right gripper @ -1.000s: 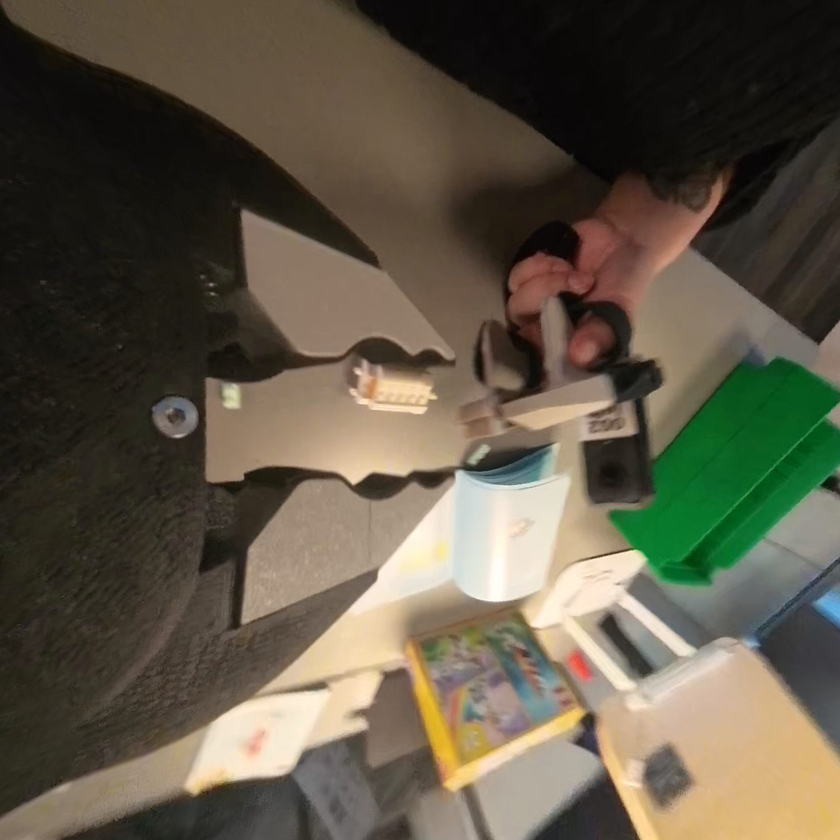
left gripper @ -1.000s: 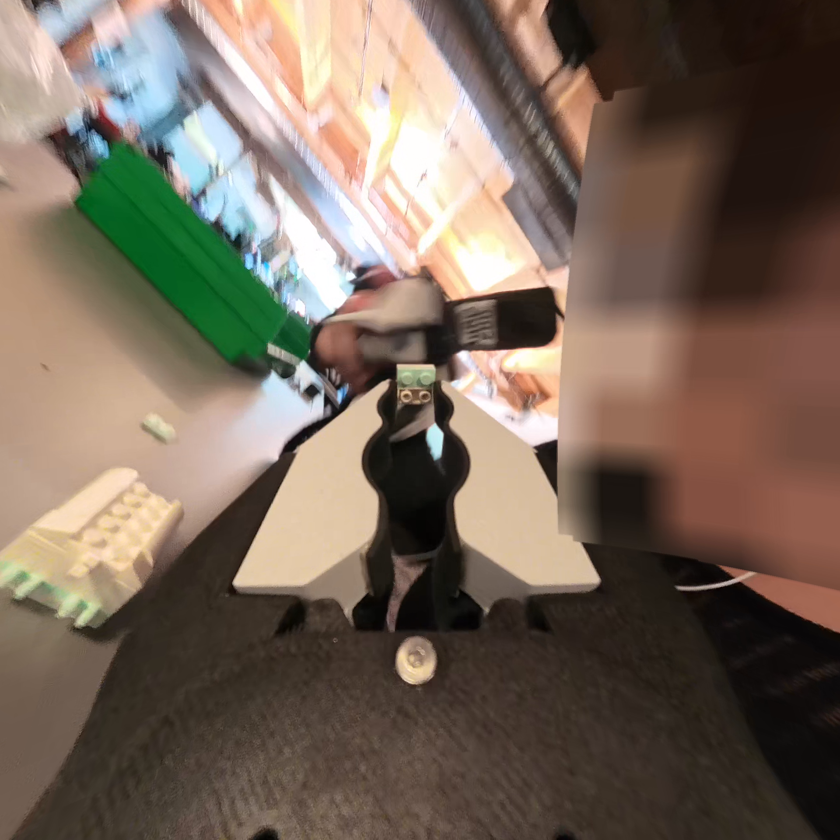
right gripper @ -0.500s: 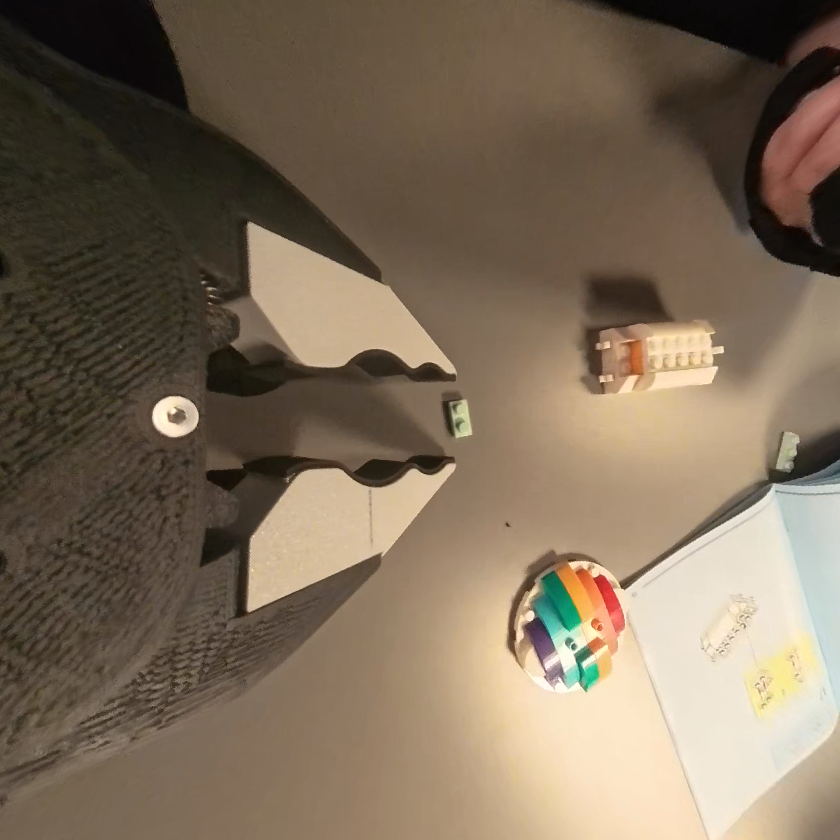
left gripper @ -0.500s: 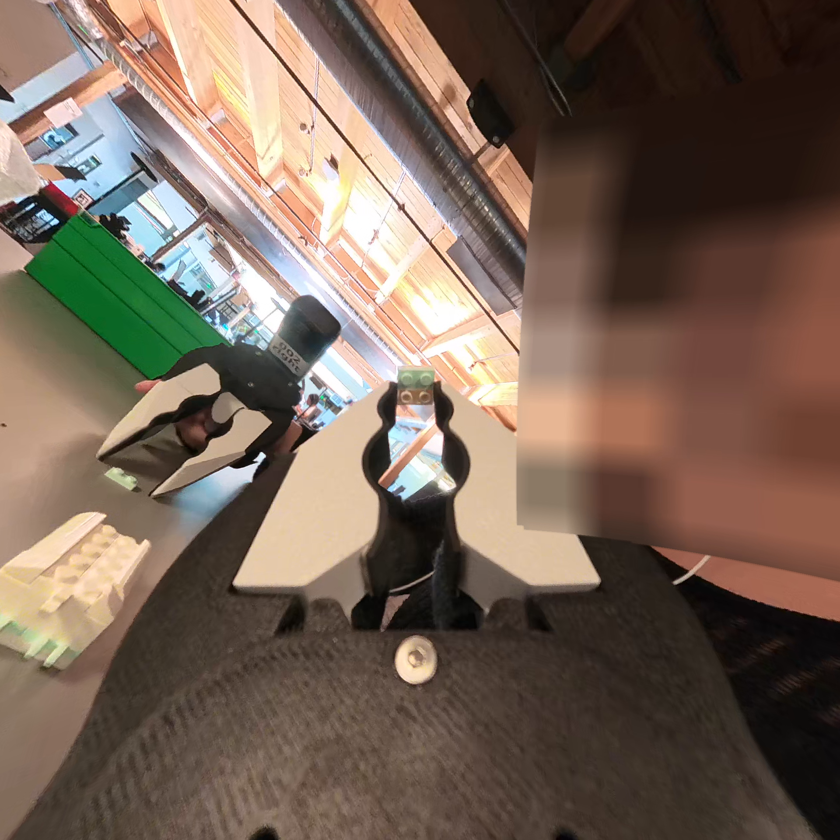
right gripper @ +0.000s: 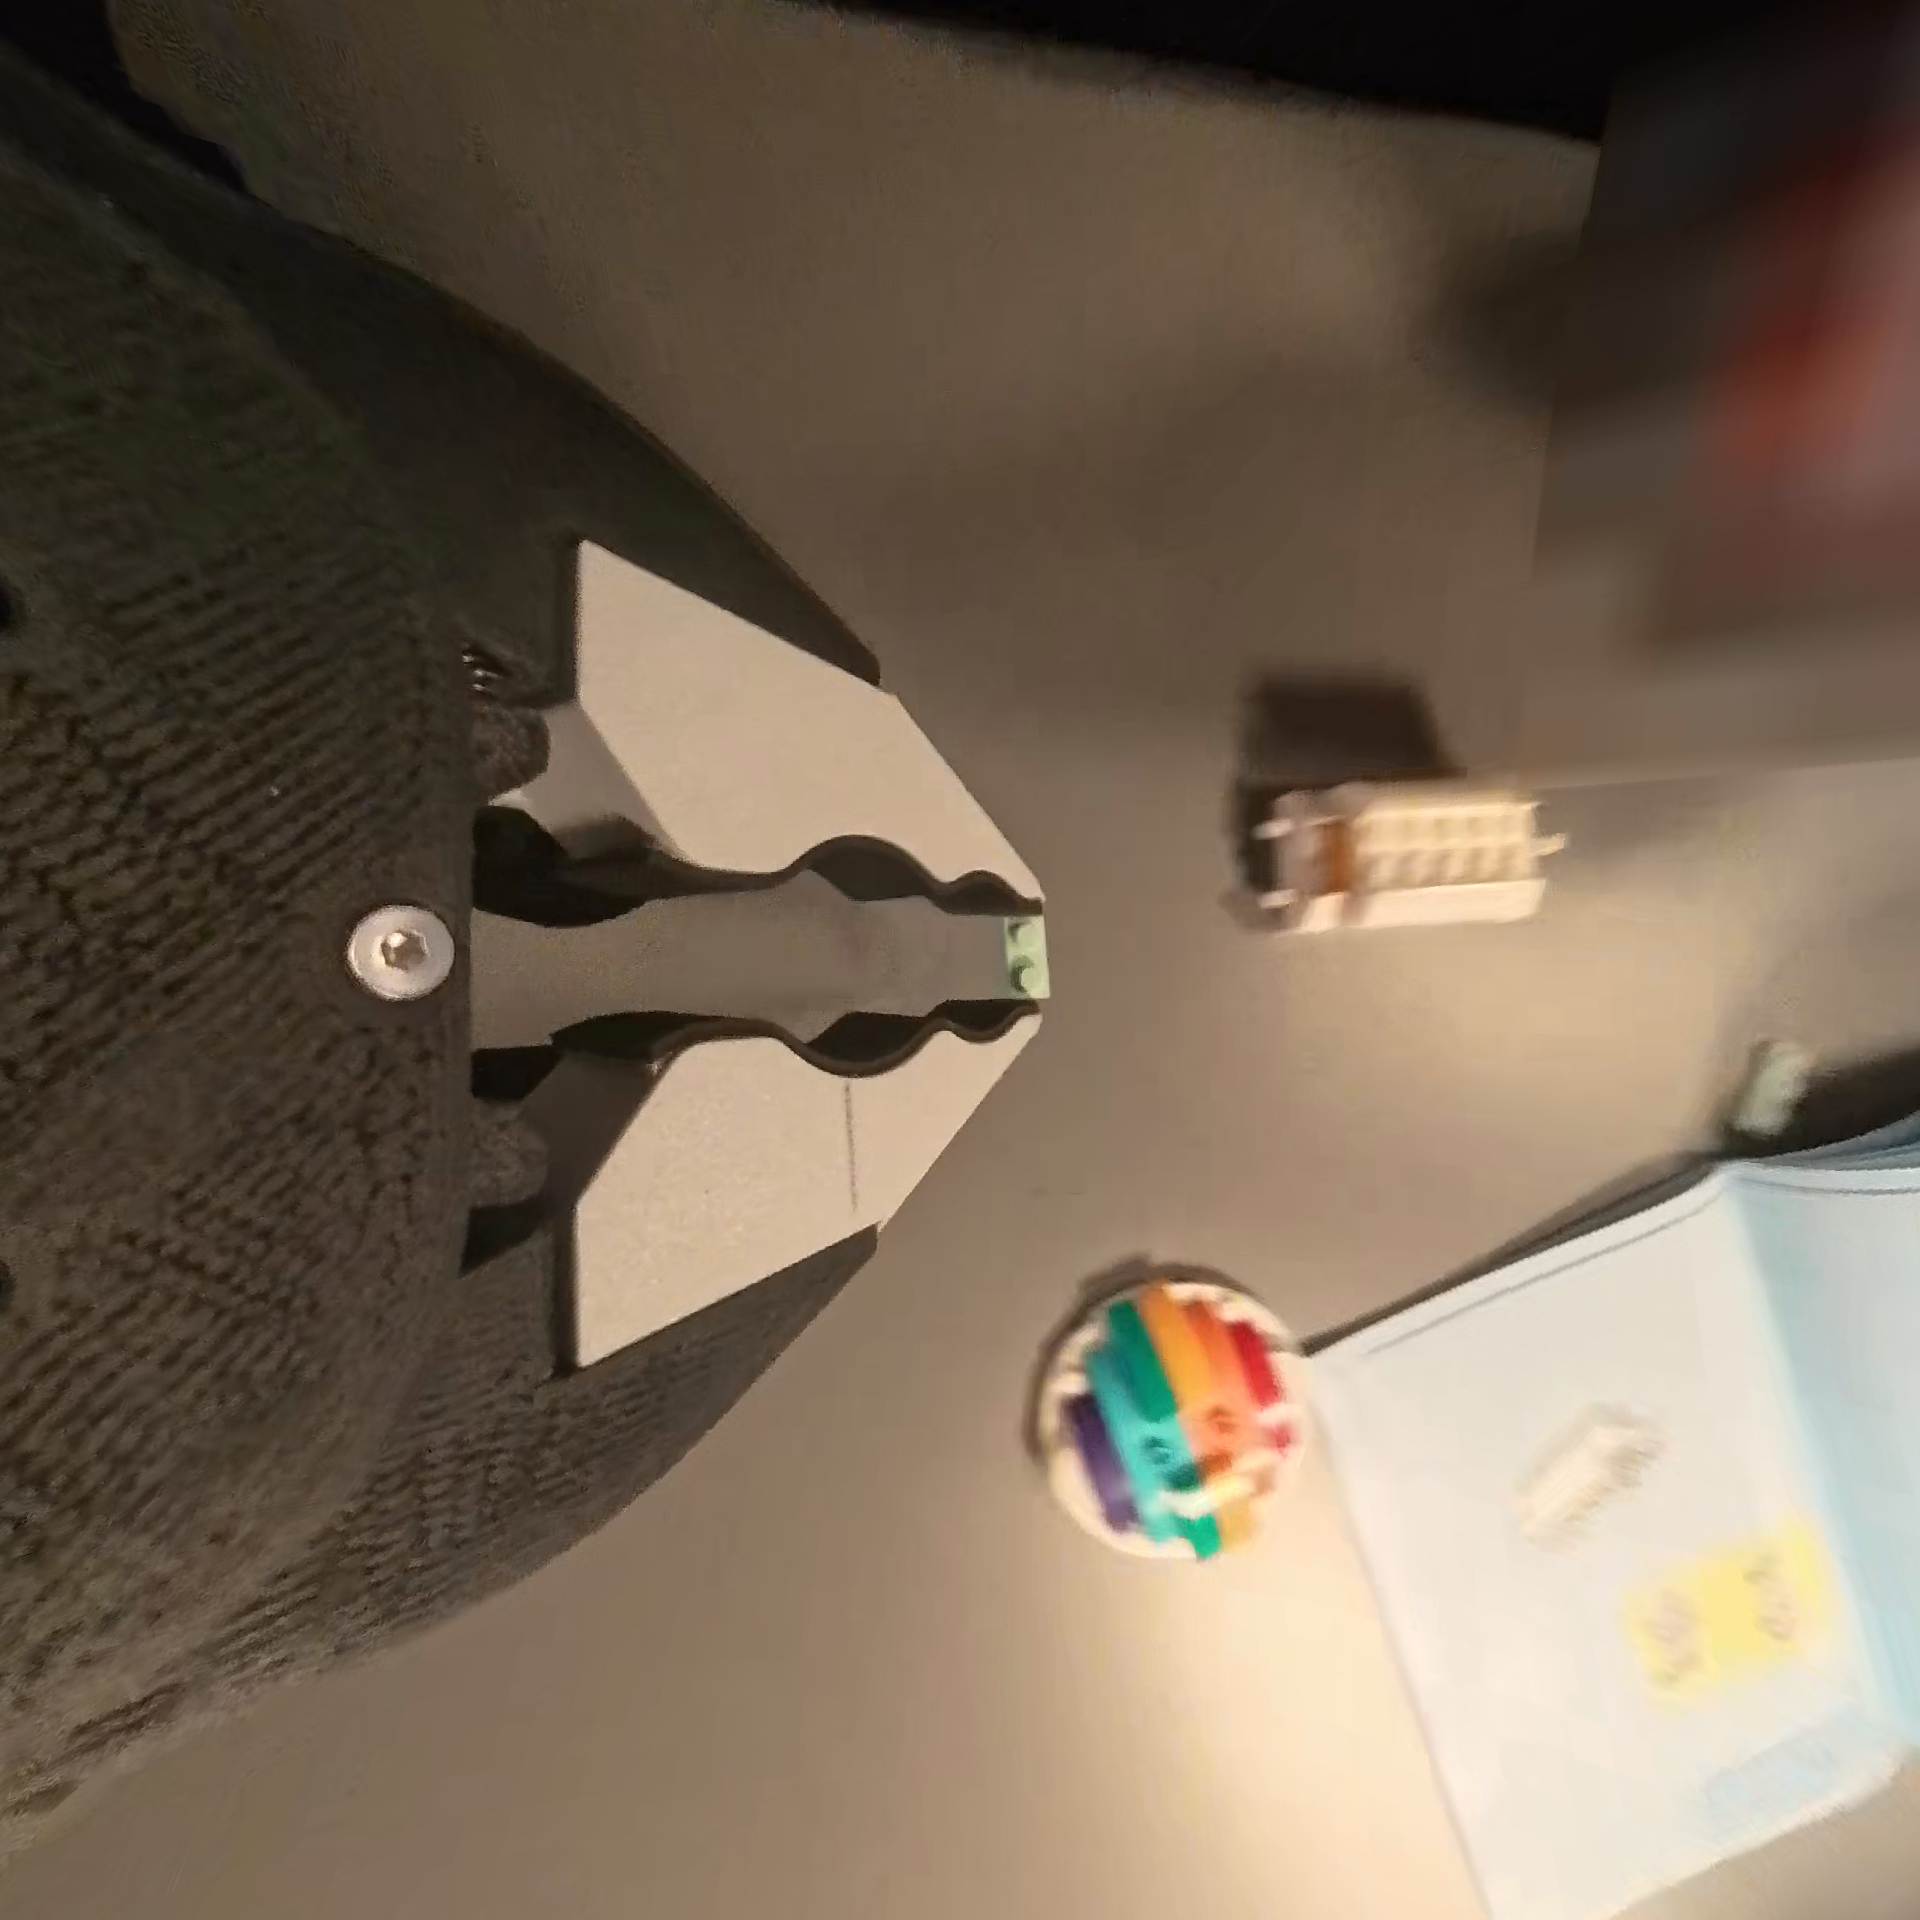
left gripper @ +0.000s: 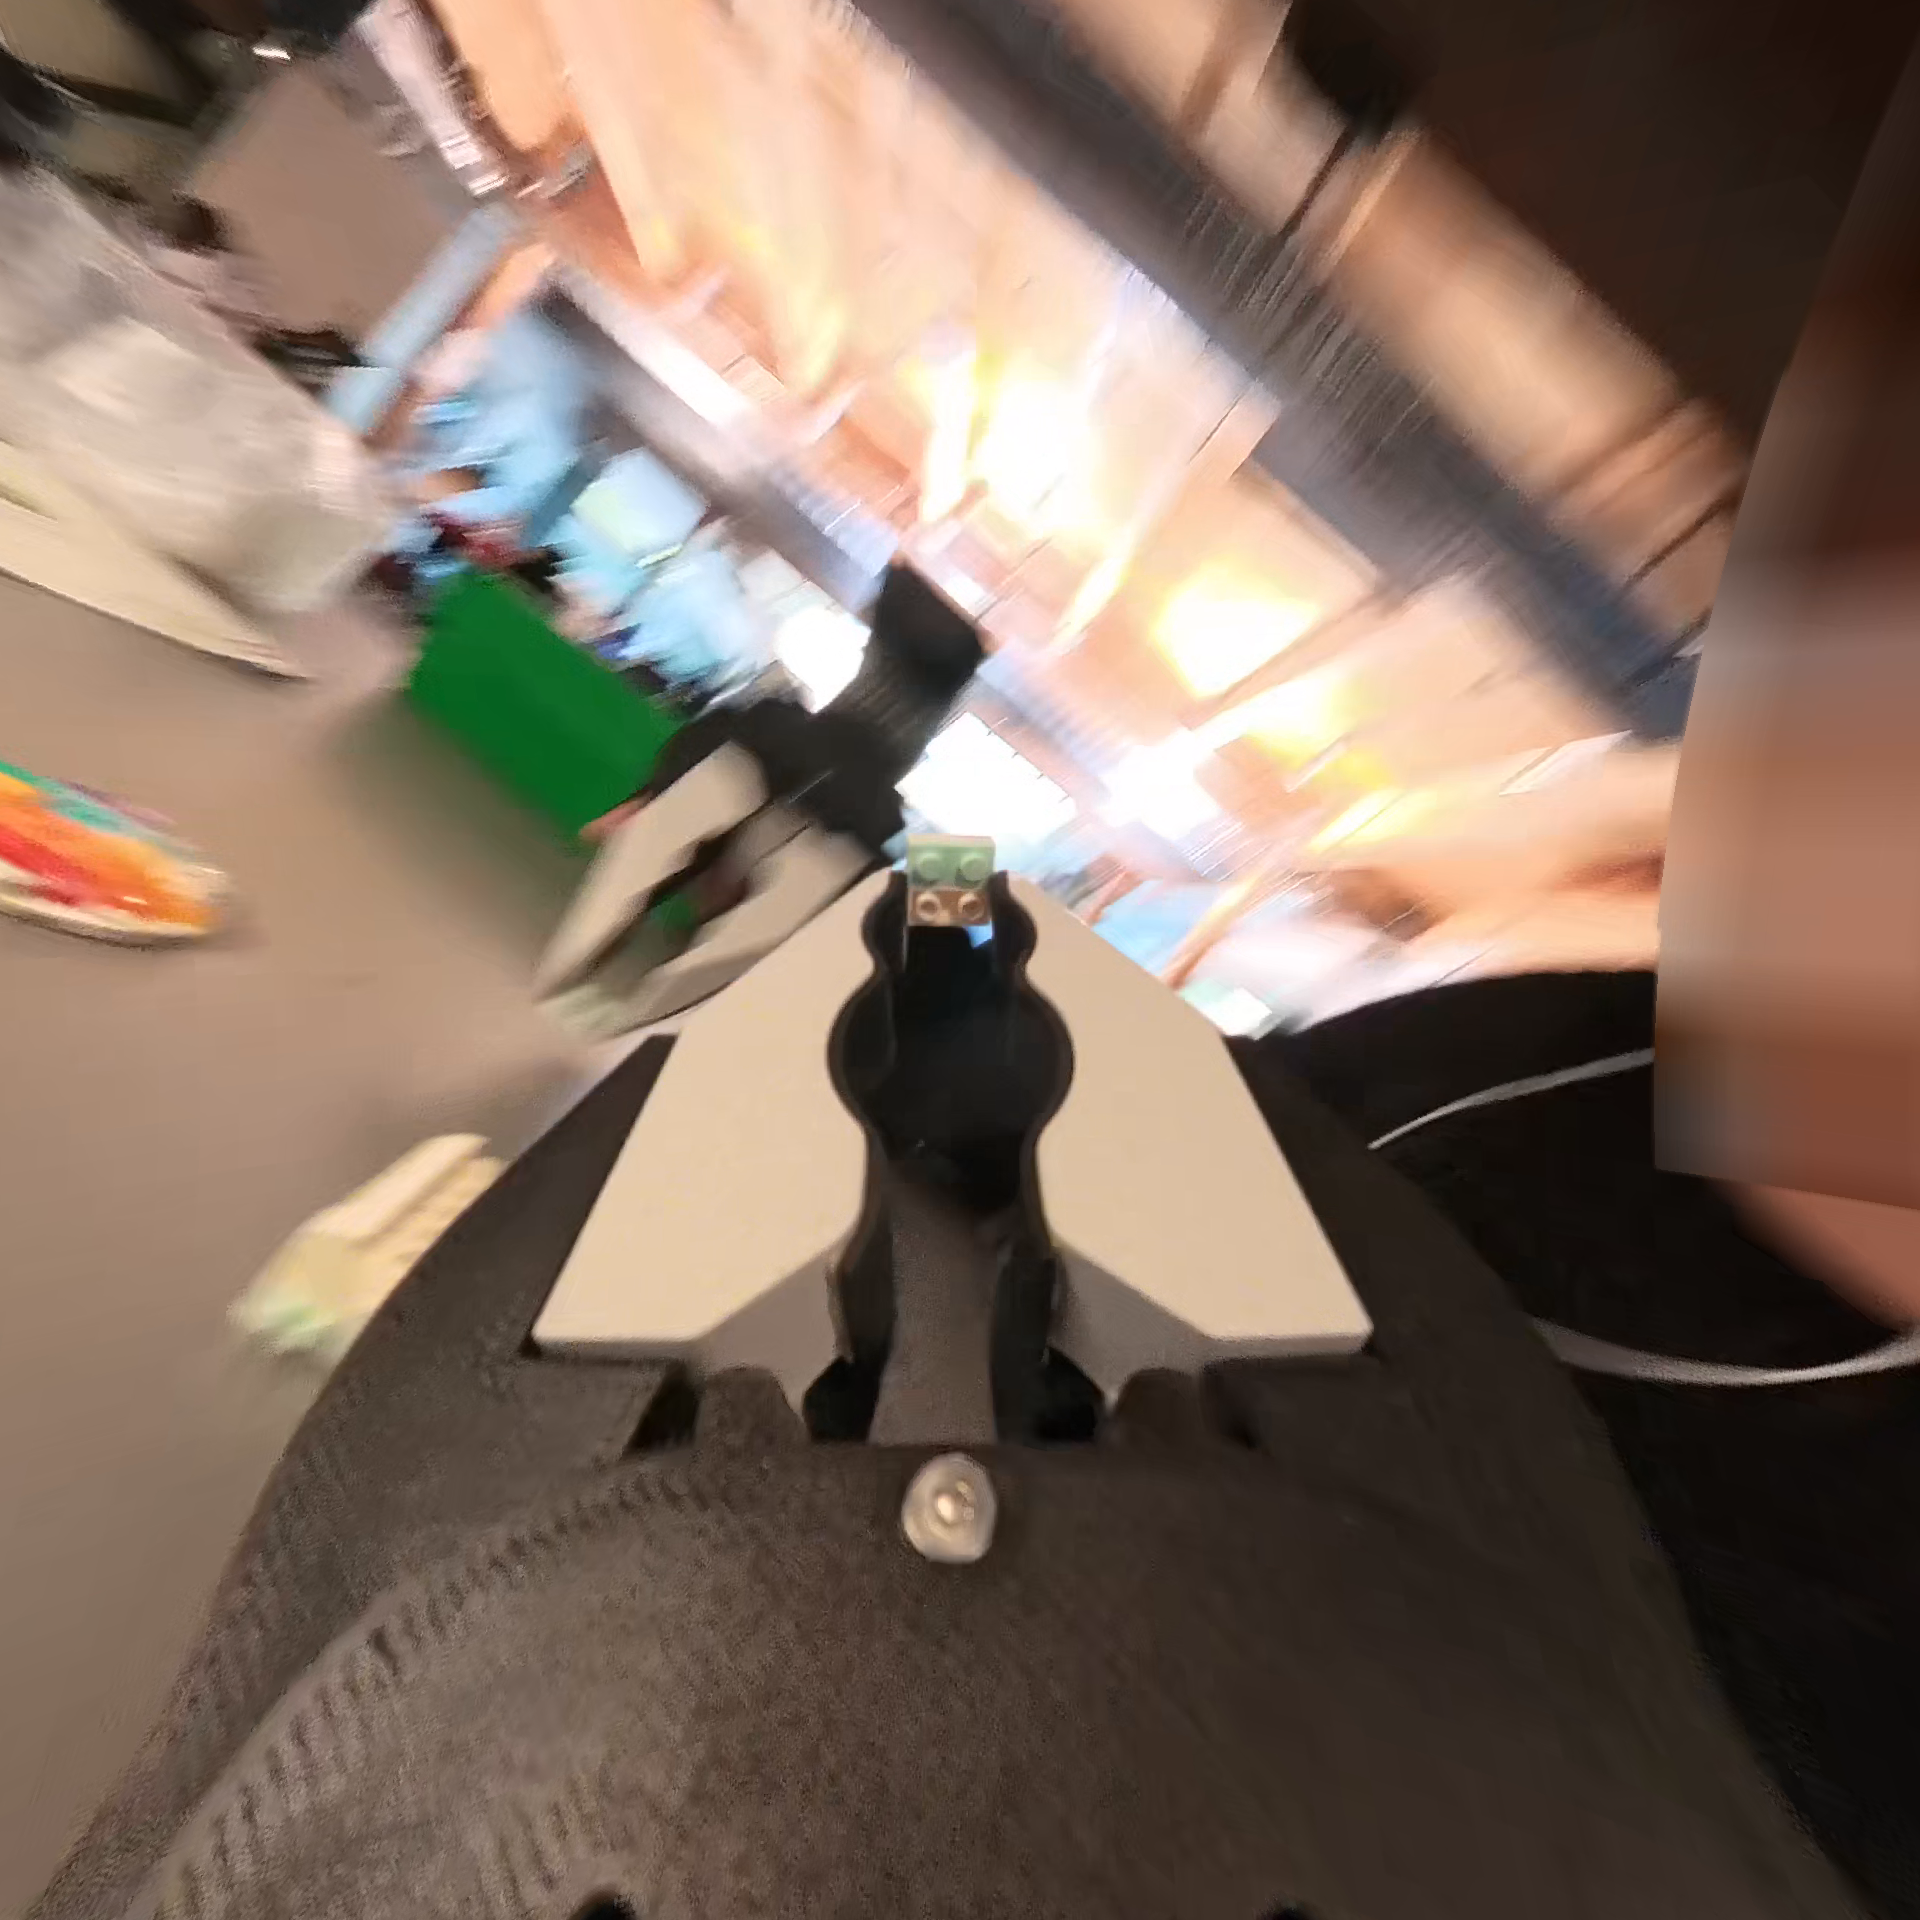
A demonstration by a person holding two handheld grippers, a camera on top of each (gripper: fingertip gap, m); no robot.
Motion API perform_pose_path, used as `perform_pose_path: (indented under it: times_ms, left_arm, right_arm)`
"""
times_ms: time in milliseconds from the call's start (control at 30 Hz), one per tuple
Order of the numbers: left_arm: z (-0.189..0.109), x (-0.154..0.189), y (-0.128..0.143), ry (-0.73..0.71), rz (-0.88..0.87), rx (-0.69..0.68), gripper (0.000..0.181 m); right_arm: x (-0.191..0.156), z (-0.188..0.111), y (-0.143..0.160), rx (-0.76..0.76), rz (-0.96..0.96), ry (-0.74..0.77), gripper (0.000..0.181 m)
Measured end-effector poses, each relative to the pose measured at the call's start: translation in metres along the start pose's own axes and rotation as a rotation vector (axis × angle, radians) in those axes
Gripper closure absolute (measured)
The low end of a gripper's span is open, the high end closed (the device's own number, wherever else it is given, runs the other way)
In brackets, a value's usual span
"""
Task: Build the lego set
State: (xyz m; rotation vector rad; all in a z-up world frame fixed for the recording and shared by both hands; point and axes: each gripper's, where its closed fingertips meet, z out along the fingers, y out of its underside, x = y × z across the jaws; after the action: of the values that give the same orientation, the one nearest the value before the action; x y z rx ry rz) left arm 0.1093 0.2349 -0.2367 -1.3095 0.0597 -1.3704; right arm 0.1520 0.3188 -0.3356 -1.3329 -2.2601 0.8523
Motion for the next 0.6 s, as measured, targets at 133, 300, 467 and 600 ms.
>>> perform_pose_path:
  times_ms: [133, 300, 467, 600]
  left_arm:
    - [0.008, -0.003, 0.014, -0.120, 0.262, -0.109, 0.167]
    - [0.008, 0.007, 0.003, -0.121, 0.384, -0.032, 0.166]
    - [0.006, 0.011, -0.003, -0.162, 0.523, -0.007, 0.167]
    - [0.007, 0.015, -0.005, -0.168, 0.571, 0.008, 0.167]
  right_arm:
    - [-0.025, -0.012, -0.058, -0.029, -0.140, -0.087, 0.167]
    - [-0.050, -0.027, -0.106, -0.149, -0.261, -0.251, 0.167]
    - [-0.049, -0.034, -0.130, -0.300, -0.370, -0.280, 0.167]
    - [-0.052, -0.035, -0.133, -0.433, -0.407, -0.310, 0.167]
